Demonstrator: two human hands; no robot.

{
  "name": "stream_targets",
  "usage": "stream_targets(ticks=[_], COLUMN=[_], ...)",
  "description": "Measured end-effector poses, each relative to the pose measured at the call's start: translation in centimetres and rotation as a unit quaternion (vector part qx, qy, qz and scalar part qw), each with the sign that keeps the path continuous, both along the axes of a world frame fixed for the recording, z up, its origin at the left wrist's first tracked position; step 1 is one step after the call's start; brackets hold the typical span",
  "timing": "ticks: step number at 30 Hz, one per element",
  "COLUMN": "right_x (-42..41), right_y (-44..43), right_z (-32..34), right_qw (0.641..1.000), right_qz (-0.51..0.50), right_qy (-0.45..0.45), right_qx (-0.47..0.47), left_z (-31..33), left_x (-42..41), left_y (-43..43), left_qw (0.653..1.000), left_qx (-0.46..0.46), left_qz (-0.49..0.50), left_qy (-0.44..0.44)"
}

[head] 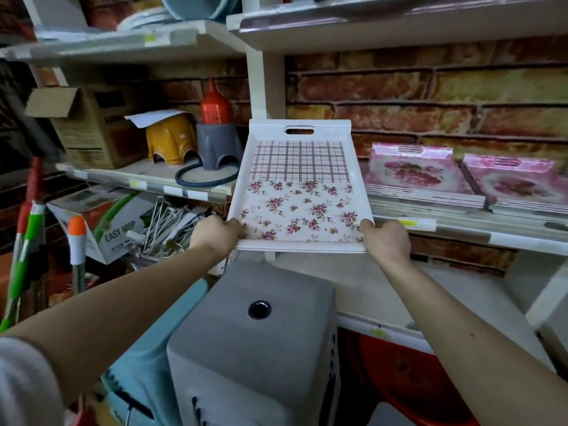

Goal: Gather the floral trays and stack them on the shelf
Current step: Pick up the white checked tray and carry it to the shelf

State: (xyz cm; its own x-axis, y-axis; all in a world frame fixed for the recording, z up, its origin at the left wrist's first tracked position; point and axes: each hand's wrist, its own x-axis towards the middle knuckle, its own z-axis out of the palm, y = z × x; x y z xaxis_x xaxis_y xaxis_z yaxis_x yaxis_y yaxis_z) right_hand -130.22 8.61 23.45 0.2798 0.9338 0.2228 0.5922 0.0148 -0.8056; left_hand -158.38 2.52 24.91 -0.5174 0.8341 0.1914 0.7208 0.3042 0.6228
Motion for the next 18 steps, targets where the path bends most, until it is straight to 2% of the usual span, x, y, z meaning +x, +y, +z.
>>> stream_targets(ticks=[5, 9, 18], right_x=[-5.5, -6.8, -10.0], right_y=[4.3, 5.3, 12.0], right_z=[-0.2, -0.4, -0.6], right_qw=[0.999, 0.998, 0.989], right_qz=[-0.045, -0.051, -0.139], right_qy=[0.020, 0.023, 0.013], right_qx=[-0.010, -0.026, -0.049], left_z=[1.2, 0.8, -0.7], left_x=[-5.6, -7.2, -10.1], left_y=[6.8, 9.6, 19.5], left_qw=[0.999, 0.998, 0.991], left_qx=[0.004, 0.002, -0.032], left_qz=[-0.036, -0.066, -0.127], left_qy=[0.009, 0.001, -0.009])
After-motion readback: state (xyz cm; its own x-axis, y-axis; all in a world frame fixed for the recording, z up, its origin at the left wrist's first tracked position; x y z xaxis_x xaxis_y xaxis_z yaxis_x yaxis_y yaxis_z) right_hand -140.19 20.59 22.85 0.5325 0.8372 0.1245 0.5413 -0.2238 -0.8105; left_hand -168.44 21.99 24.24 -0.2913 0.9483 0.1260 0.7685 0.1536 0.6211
